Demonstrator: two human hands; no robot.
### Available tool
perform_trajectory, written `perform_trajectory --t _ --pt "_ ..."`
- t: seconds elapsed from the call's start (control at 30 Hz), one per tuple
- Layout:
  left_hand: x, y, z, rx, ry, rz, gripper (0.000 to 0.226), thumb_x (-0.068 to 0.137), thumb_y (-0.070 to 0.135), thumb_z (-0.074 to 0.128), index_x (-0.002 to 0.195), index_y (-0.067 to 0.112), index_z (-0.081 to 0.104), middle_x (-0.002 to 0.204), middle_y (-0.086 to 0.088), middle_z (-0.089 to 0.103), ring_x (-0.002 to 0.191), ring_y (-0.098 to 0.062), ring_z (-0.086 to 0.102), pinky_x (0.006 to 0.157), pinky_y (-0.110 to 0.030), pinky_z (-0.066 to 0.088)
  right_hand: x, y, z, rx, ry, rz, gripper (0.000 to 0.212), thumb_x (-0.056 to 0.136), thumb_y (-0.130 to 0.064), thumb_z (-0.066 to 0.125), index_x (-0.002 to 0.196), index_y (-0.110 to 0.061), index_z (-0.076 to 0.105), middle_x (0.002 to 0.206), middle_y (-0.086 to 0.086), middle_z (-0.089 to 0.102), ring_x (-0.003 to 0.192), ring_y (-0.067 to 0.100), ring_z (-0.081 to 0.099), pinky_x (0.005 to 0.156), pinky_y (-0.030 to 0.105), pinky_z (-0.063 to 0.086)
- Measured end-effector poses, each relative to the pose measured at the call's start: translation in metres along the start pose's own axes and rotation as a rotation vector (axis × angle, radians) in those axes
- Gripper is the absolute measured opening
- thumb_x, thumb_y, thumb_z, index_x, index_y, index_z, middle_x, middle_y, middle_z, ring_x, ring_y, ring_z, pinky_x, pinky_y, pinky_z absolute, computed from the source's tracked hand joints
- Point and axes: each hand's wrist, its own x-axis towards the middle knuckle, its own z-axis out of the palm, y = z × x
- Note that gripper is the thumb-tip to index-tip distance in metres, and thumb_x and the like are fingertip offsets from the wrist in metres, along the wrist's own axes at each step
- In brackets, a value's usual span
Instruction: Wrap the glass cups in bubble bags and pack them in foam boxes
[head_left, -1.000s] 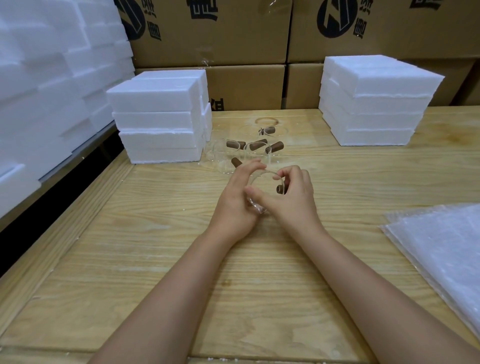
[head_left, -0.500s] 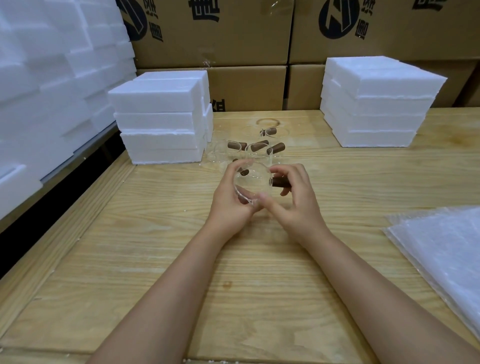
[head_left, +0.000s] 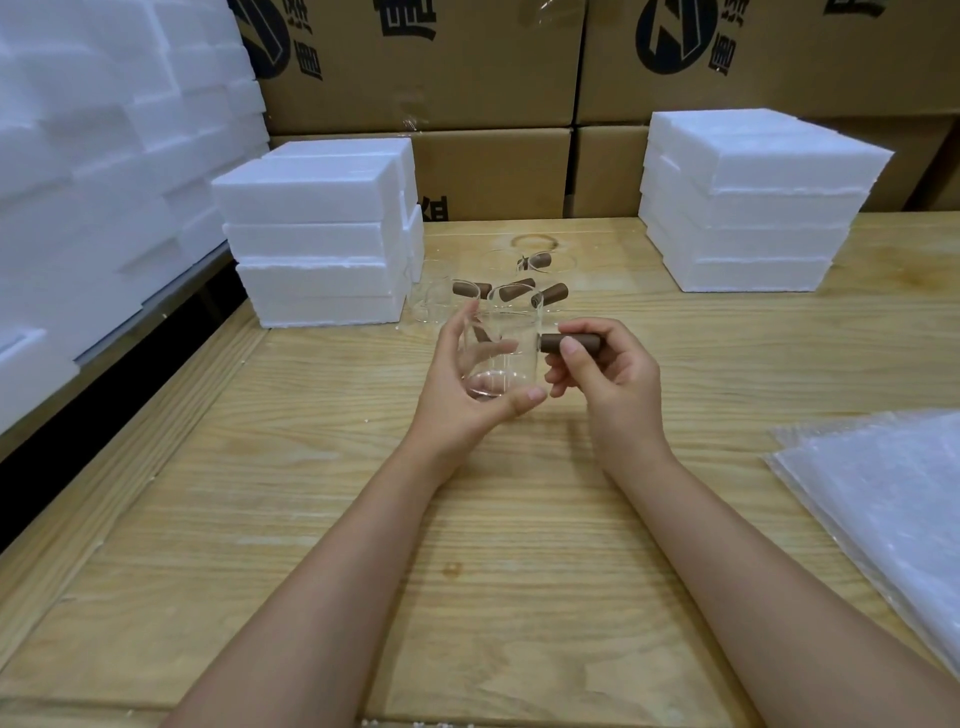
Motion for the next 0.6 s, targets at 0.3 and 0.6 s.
perform_trajectory --t 0.3,0.6 --pt "0.0007 -0.0070 0.0037 0.337 0.058 0.162 0.118 0.065 0.013 0.087 0.139 0.058 0.009 0.146 0.011 0.034 0.115 -0.004 0.053 0.088 -0.029 0.054 0.0062 -0.0009 -0.0035 0.185 0.202 0.259 0.020 0.093 -0.016 0.058 0.079 -0.001 0.062 0.052 0.006 0.057 0.042 0.014 0.051 0.038 0.022 0.042" --pt "0.0021 -0.0084 0.0048 0.483 0.177 0.338 0.071 0.064 0.016 0.088 0.121 0.037 0.049 0.126 0.020 0.054 0.123 0.004 0.047 0.103 -0.016 0.036 0.0021 -0.0009 0.0028 0.026 0.164 0.238 0.021 0.093 -0.024 0.060 0.074 -0.014 0.064 0.057 0.000 0.060 0.045 0.012 0.051 0.038 0.020 0.039"
